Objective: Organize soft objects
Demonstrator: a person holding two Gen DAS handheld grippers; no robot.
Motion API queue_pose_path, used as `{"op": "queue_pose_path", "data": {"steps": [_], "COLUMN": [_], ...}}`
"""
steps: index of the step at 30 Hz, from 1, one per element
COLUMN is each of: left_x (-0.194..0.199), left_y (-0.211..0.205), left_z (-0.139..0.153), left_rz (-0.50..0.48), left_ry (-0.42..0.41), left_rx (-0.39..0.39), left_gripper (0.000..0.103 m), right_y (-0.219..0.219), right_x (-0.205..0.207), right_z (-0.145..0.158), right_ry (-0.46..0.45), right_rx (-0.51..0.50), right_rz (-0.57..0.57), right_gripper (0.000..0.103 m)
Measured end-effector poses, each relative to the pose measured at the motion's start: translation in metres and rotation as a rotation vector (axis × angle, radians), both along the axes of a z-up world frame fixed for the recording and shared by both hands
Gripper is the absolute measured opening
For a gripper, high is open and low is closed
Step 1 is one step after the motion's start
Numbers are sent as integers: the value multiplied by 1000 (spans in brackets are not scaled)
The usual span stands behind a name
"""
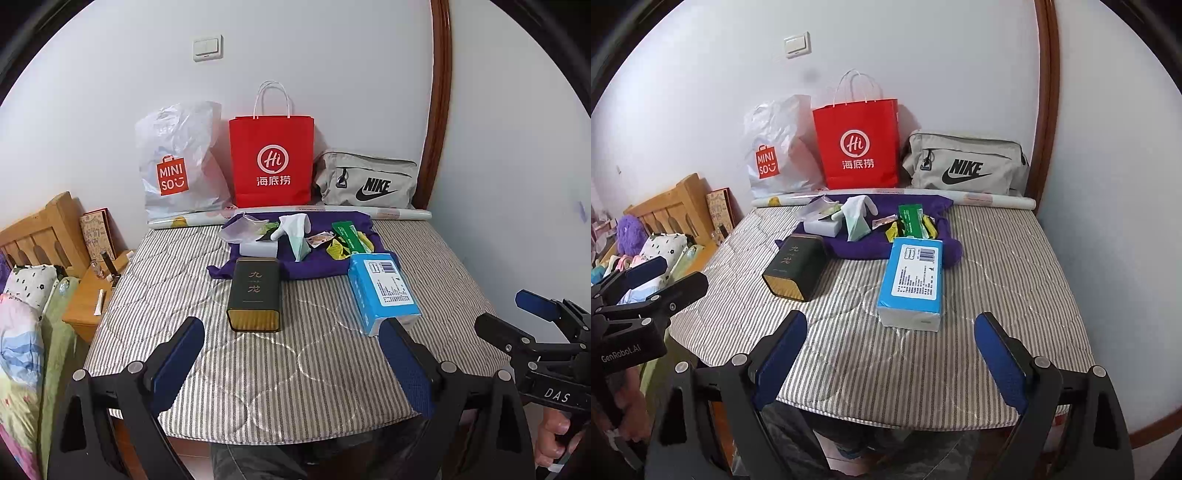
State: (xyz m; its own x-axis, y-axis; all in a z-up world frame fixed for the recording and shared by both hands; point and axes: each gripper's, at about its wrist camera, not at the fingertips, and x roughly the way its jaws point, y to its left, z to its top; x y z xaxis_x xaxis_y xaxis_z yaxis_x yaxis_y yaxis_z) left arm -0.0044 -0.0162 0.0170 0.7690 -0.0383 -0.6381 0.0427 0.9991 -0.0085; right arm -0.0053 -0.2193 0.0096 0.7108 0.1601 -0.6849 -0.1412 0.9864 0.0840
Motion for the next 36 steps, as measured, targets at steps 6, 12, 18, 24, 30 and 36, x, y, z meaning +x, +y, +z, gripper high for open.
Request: {"op": "queue_pose_path", "data": {"steps": [6,12,18,24,30,36], "left_x": [1,1,1,0,0,0], "left_y": [1,2,2,2,2,2], "left_z": [0,-1,-1,-2,-2,-3], "left_rz": [0,0,1,3,4,4], "left_ry": [1,1,1,2,1,1], "left_rx": [-1,-1,-2,-1,-2,-3], "left_gripper": [96,96,96,96,96,96], "right_y": [1,2,1,1,1,2], "right_x": [0,0,0,1,1,0], "right_z": [0,-1,-1,-1,-1,-1], "right_ry": [-1,-1,-1,-2,-1,-3], "right_rx": [-3,-6,-5,-4,-8,-10], "right_rz": [1,5,7,9,10,10], "right_gripper": [91,91,91,91,91,91]}}
